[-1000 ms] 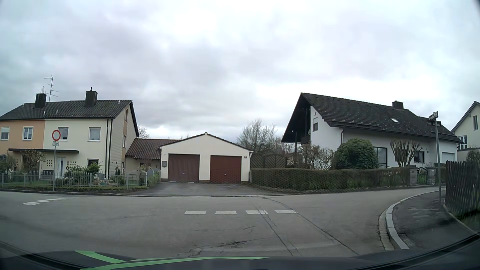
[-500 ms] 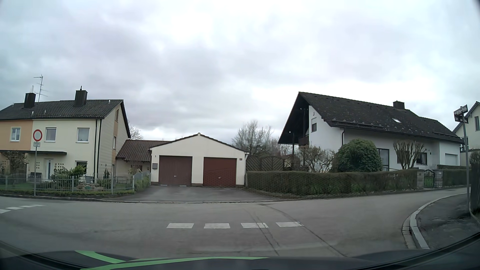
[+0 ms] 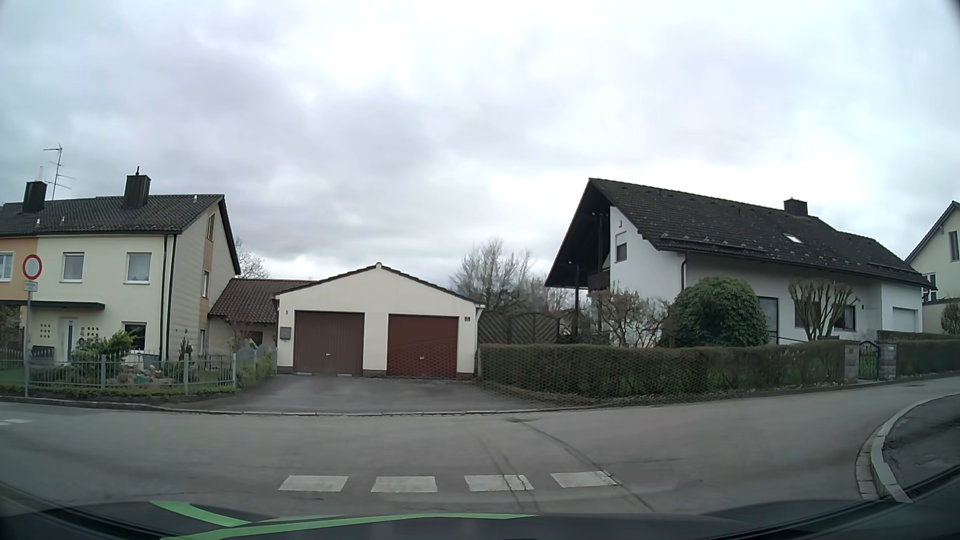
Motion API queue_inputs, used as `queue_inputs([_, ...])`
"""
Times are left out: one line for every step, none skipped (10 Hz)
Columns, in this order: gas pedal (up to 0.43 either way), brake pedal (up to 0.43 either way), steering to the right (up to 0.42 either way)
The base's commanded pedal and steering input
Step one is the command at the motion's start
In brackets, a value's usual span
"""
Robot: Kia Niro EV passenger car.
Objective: Follow the waypoints while adhering to traffic rules and regulations
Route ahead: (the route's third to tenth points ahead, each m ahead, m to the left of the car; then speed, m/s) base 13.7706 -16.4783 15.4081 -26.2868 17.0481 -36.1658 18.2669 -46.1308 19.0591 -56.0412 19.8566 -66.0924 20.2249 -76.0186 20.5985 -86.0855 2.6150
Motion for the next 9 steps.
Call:
queue_inputs([0.079, 0.0, 0.078])
queue_inputs([0.087, 0.0, 0.09])
queue_inputs([0.098, 0.0, 0.103])
queue_inputs([0.098, 0.0, 0.114])
queue_inputs([0.098, 0.0, 0.12])
queue_inputs([0.11, 0.0, 0.127])
queue_inputs([0.118, 0.0, 0.139])
queue_inputs([0.118, 0.0, 0.164])
queue_inputs([0.118, 0.0, 0.193])
